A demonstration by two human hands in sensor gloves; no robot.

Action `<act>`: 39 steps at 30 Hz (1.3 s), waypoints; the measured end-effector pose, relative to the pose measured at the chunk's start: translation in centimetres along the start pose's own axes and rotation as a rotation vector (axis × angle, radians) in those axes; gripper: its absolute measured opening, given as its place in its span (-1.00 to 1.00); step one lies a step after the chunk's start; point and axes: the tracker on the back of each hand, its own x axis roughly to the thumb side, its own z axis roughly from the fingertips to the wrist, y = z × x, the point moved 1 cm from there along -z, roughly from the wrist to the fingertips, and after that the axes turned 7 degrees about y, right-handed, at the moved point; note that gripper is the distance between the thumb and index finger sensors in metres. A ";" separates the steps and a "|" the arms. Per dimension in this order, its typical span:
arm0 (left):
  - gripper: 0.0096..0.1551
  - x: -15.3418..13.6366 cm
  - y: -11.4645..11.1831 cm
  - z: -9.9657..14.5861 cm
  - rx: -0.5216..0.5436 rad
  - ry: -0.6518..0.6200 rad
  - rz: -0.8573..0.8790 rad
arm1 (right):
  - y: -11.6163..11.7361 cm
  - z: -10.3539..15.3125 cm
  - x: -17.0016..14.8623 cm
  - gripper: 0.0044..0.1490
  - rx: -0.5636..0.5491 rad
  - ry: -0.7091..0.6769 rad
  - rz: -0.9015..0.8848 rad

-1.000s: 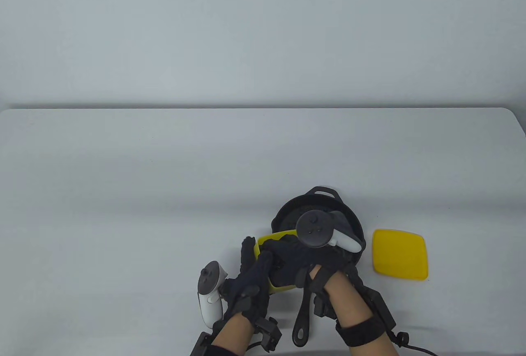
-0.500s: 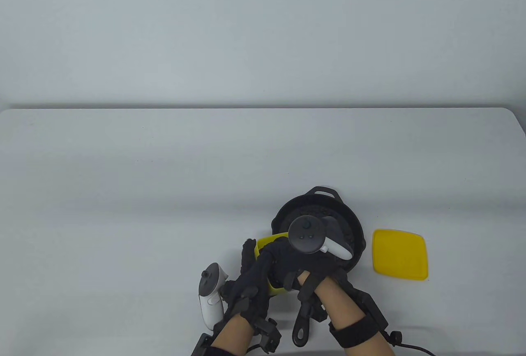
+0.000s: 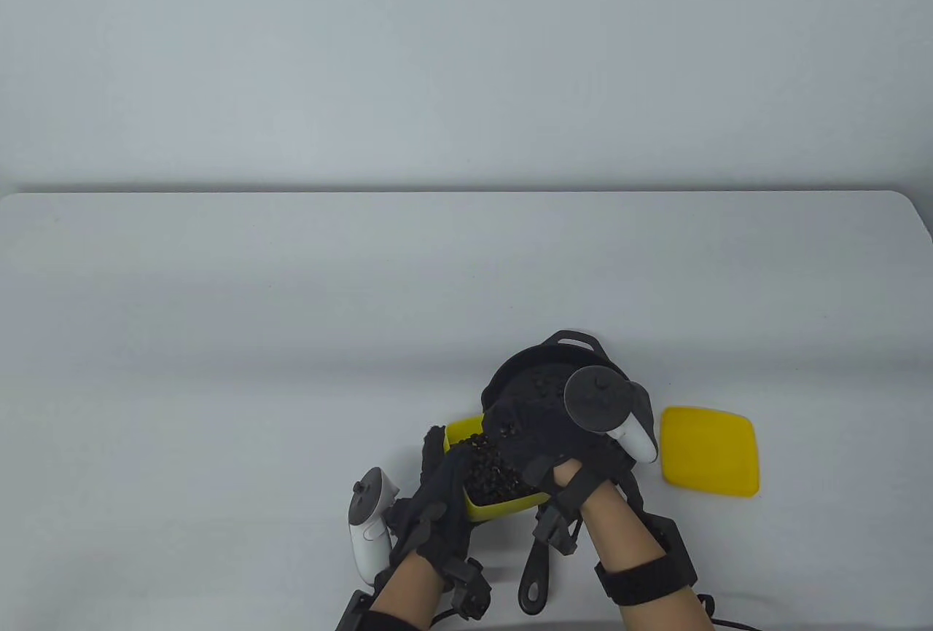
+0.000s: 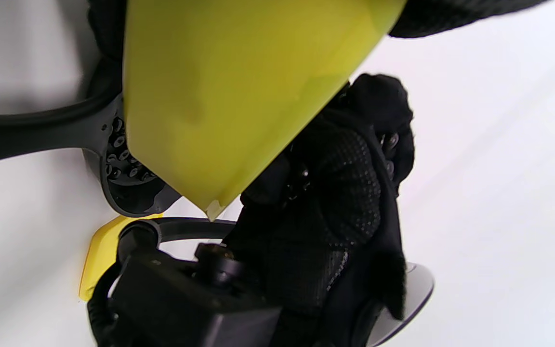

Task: Sprinkle coffee beans onto the frying pan

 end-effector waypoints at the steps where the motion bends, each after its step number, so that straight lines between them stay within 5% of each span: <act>1: 0.05 0.0 0.0 0.0 0.000 0.001 0.003 | -0.2 0.0 -0.2 -0.62 -0.007 0.004 -0.012; 14: 0.05 0.1 0.3 0.1 0.027 0.003 0.007 | -2.8 0.6 -2.0 -0.62 -0.100 0.008 -0.216; 20: 0.05 0.5 0.8 0.0 0.055 -0.018 0.029 | -4.8 1.2 -5.4 -0.62 -0.185 0.075 -0.346; 29: 0.05 1.0 1.6 0.4 0.080 -0.049 0.033 | -3.4 0.1 -9.1 -0.61 -0.164 0.339 -0.111; 39: 0.05 1.2 1.9 0.6 0.088 -0.059 0.034 | -3.8 0.3 -8.8 -0.53 -0.131 0.378 0.096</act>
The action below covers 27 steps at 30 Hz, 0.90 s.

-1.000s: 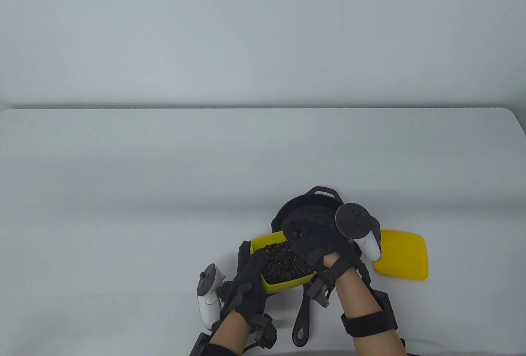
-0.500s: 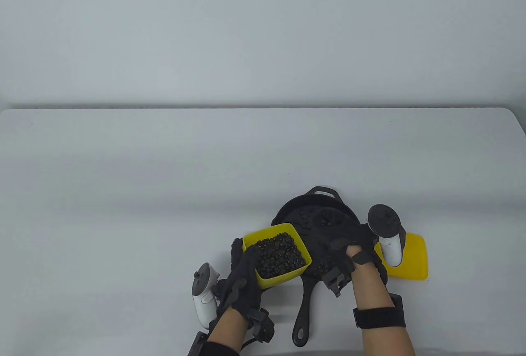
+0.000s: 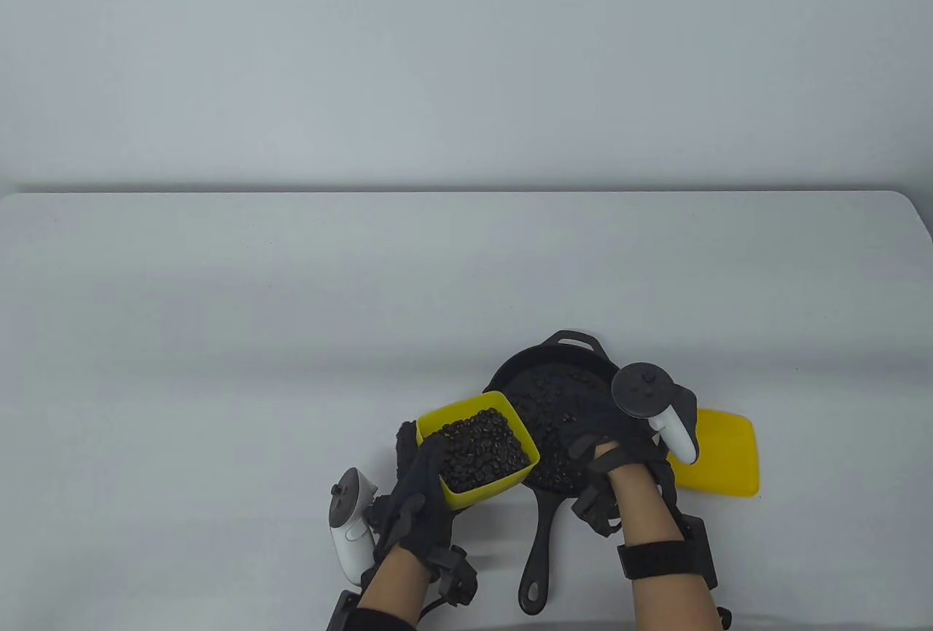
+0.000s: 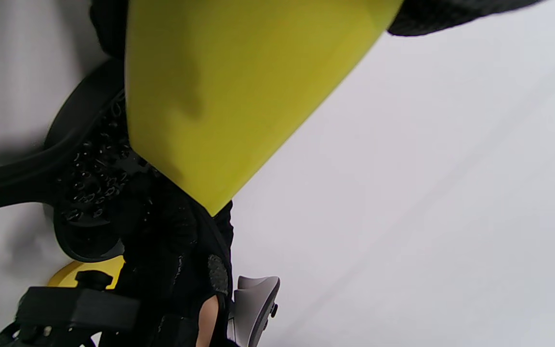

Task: Sprinkle coffee beans onto the frying pan

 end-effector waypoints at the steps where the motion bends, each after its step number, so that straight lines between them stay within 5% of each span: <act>1: 0.05 0.0 0.0 0.0 0.000 0.001 0.000 | -0.2 0.1 -0.1 -0.52 -0.011 0.009 0.007; 10: 0.05 -0.3 -0.2 -0.2 0.003 0.010 -0.014 | -2.8 0.9 -2.1 -0.37 -0.204 0.026 -0.145; 16: 0.05 -0.2 -0.2 -0.1 0.003 0.010 -0.016 | -2.3 1.0 -1.8 0.03 -0.077 -0.172 -0.357; 21: 0.05 -0.2 -0.1 0.0 0.007 0.008 -0.022 | -1.0 0.8 -1.2 0.28 0.067 -0.210 -0.278; 27: 0.05 -0.2 -0.3 -0.1 0.003 0.008 -0.039 | -1.5 2.5 2.6 0.23 -0.069 -0.324 -0.179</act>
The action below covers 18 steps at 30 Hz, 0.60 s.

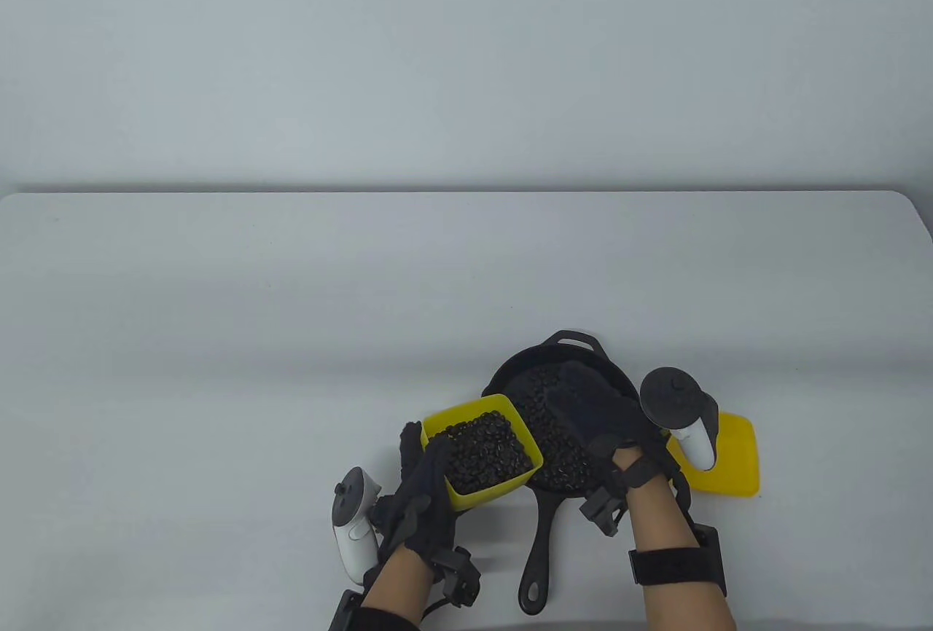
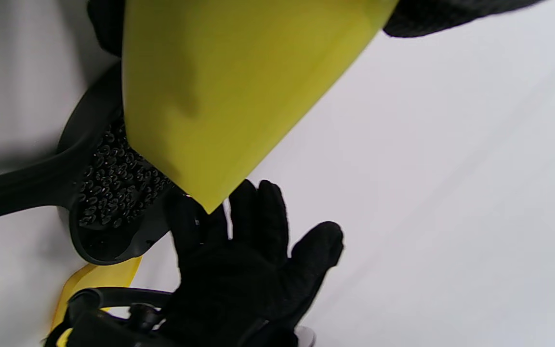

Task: Sprinkle coffee beans onto the frying pan

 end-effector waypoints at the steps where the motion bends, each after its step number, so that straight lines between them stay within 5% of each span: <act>1: 0.05 0.0 -0.1 0.0 -0.003 -0.002 -0.008 | 0.0 0.2 1.1 0.20 -0.029 -0.059 0.003; 9: 0.05 -0.1 -0.5 -0.2 -0.024 0.003 -0.017 | 1.0 1.5 5.6 -0.05 -0.072 -0.233 0.048; 18: 0.05 -0.3 -1.1 -0.4 -0.053 0.014 -0.039 | 4.0 0.9 7.0 -0.36 0.205 -0.216 0.103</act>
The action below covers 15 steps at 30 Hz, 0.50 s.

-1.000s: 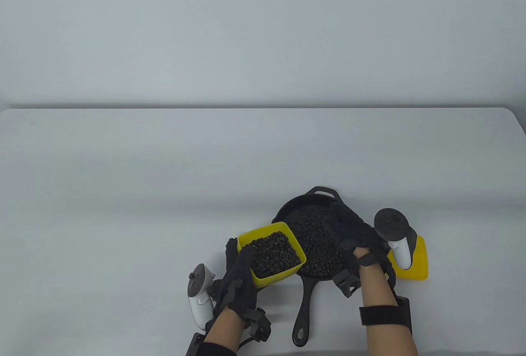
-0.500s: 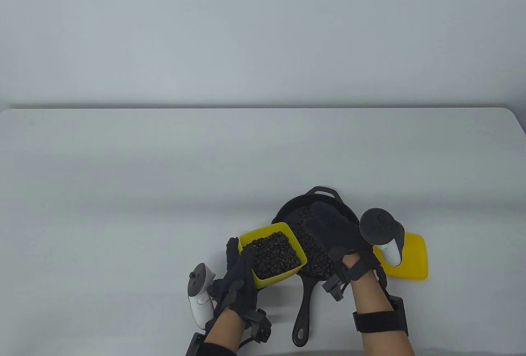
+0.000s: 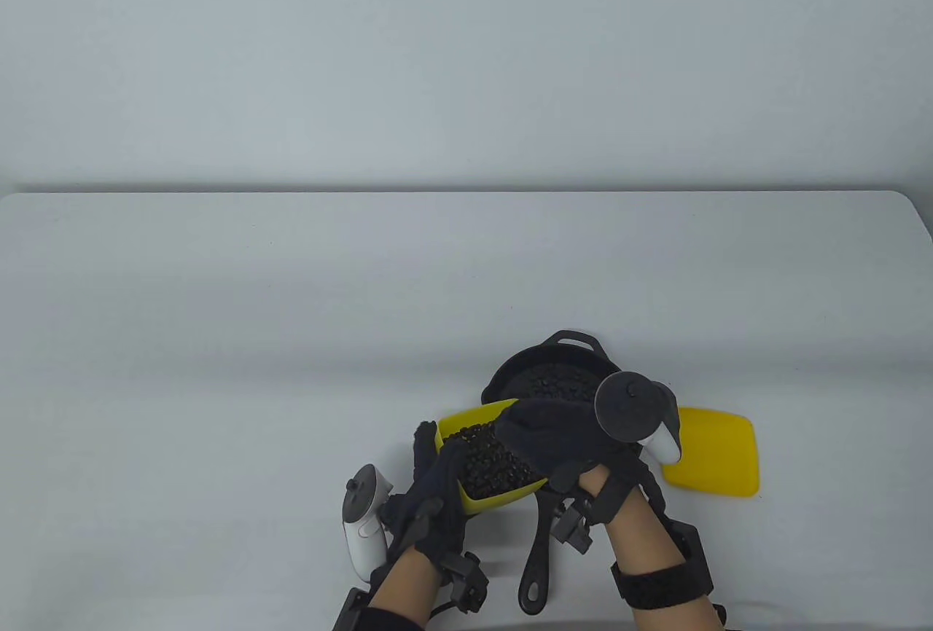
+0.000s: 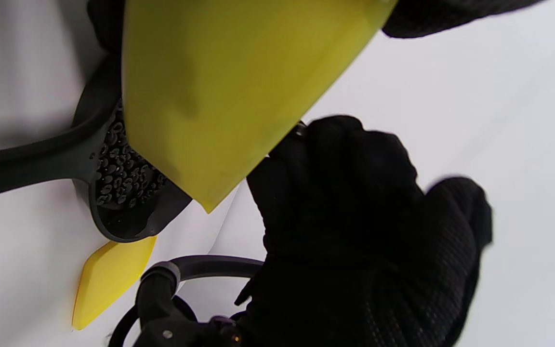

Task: Sprinkle coffee beans onto the frying pan

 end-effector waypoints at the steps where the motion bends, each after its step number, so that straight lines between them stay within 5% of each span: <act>1: 0.05 0.0 -0.1 0.0 -0.006 0.000 -0.006 | 0.3 -0.2 0.0 -0.41 0.026 0.032 0.058; 6: 0.05 0.1 -0.5 0.0 -0.015 -0.011 -0.035 | 1.3 -0.6 0.4 -0.46 0.062 0.131 0.245; 11: 0.05 0.4 -1.1 0.2 -0.032 -0.038 -0.054 | 2.5 -1.0 0.2 0.12 0.271 0.219 0.293; 15: 0.07 0.5 -1.9 0.4 -0.049 -0.032 -0.104 | 4.0 -1.5 0.3 0.15 0.323 0.243 0.367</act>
